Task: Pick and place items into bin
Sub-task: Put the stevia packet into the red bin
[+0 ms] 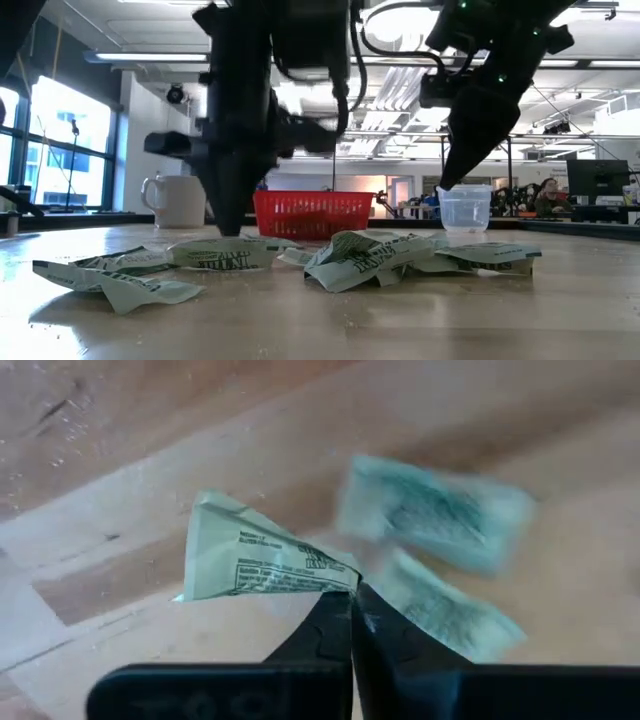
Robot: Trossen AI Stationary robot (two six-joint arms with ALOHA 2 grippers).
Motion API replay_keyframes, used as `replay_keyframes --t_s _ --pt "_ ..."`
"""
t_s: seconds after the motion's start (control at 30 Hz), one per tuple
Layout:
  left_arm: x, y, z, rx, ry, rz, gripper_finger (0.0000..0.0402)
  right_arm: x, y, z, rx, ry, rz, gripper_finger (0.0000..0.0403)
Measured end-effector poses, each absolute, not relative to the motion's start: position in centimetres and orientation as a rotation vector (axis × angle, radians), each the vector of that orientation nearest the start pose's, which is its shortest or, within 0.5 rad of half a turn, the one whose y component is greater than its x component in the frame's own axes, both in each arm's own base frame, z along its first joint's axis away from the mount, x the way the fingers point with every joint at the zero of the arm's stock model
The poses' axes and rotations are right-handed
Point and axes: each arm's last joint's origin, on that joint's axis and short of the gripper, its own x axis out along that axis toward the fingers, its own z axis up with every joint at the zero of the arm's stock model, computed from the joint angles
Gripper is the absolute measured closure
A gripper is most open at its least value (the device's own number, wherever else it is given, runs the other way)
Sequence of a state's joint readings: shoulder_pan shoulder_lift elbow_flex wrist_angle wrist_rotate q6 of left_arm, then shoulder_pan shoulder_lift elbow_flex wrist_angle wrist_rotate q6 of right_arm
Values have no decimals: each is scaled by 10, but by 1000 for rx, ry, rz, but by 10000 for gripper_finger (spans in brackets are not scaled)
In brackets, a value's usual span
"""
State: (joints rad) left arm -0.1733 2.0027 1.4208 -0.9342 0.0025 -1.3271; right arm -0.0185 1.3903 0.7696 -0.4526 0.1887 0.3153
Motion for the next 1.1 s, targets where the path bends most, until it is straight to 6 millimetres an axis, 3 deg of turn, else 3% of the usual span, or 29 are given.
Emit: replay_keyframes --t_s 0.17,0.4,0.57,0.73,0.9,1.0,1.1 --pt "363 -69 183 -935 1307 792 374 252 -14 185 199 1029 -366 75" --pt "353 -53 228 -949 1133 776 379 252 -18 185 199 1028 -376 75" --pt "354 -14 253 -935 990 728 379 252 -18 185 199 1028 -374 75" --pt "361 41 255 -1026 969 601 377 252 -18 185 200 1028 -374 75" --pt "362 73 241 -1084 993 639 309 252 -17 185 209 1035 -370 75" --pt "359 71 241 -1134 1045 614 252 250 -14 184 202 1056 -366 75" --pt "361 56 241 -1152 1091 533 206 249 -13 183 196 1074 -365 75"
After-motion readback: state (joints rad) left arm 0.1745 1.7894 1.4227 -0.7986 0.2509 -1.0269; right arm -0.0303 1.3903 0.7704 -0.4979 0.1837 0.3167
